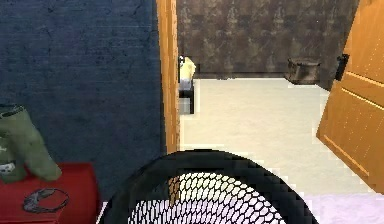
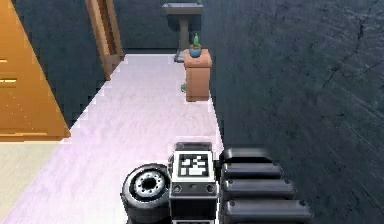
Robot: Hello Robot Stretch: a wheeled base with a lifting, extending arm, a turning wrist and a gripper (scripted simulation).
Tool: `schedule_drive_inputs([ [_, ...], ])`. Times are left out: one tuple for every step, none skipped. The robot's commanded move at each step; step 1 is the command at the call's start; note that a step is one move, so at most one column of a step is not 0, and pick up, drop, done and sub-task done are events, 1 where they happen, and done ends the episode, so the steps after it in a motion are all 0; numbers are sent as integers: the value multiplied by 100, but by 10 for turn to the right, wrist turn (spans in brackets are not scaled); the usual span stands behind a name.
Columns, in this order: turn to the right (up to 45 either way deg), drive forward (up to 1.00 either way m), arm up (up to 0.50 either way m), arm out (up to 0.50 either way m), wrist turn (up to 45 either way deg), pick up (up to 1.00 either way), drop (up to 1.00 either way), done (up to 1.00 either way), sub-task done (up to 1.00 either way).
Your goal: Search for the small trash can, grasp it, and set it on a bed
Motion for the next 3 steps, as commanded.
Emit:
schedule_drive_inputs([
  [0, 15, 0, 0, 0, 0, 0, 0, 0],
  [240, 0, 0, 0, 0, 0, 0, 0, 0],
  [0, 100, 0, 0, 0, 0, 0, 0, 0],
])
